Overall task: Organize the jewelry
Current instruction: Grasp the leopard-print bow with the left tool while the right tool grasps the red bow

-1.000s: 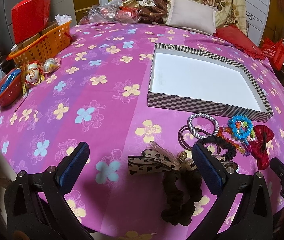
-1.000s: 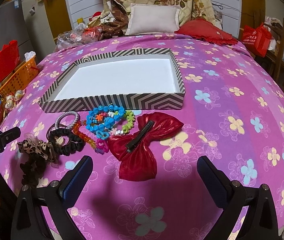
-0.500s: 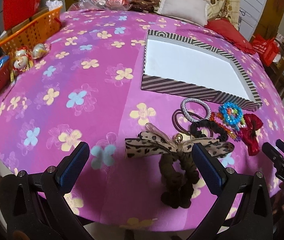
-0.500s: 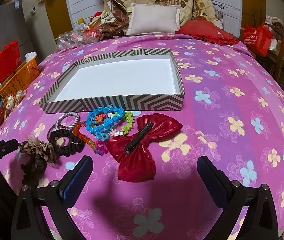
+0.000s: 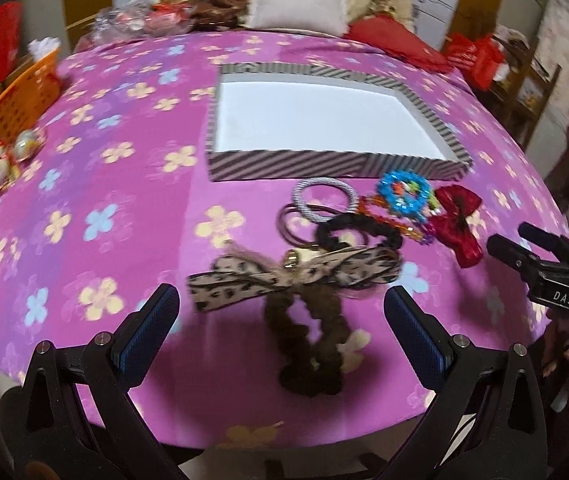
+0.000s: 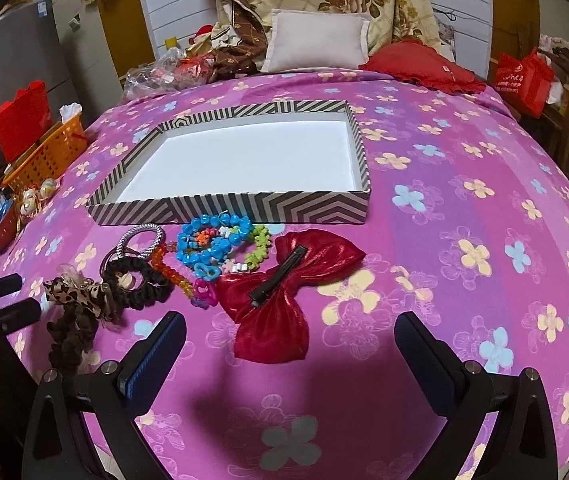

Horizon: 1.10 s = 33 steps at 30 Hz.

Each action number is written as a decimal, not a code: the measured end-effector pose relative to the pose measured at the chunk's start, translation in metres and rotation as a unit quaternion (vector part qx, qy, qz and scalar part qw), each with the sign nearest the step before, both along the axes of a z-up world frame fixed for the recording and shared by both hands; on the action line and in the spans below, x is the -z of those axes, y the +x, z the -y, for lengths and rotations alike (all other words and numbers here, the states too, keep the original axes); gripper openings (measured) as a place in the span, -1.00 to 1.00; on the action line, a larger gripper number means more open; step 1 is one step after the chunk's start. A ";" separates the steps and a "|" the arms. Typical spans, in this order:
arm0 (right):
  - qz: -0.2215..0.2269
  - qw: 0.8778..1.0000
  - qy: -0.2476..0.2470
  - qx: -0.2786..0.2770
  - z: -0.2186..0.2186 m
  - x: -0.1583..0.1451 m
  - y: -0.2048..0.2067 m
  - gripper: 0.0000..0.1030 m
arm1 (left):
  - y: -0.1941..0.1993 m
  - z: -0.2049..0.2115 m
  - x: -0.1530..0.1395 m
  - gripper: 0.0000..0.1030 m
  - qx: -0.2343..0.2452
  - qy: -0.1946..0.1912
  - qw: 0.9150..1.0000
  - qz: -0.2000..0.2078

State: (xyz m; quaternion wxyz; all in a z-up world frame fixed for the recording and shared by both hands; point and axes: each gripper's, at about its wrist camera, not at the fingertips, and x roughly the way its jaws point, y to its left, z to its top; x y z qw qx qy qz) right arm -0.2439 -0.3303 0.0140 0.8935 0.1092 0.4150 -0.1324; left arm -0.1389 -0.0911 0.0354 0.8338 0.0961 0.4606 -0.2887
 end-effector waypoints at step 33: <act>-0.025 0.999 0.011 0.018 0.027 0.034 0.049 -0.25 | 0.022 0.050 0.031 -0.57 0.099 0.016 0.995 -0.019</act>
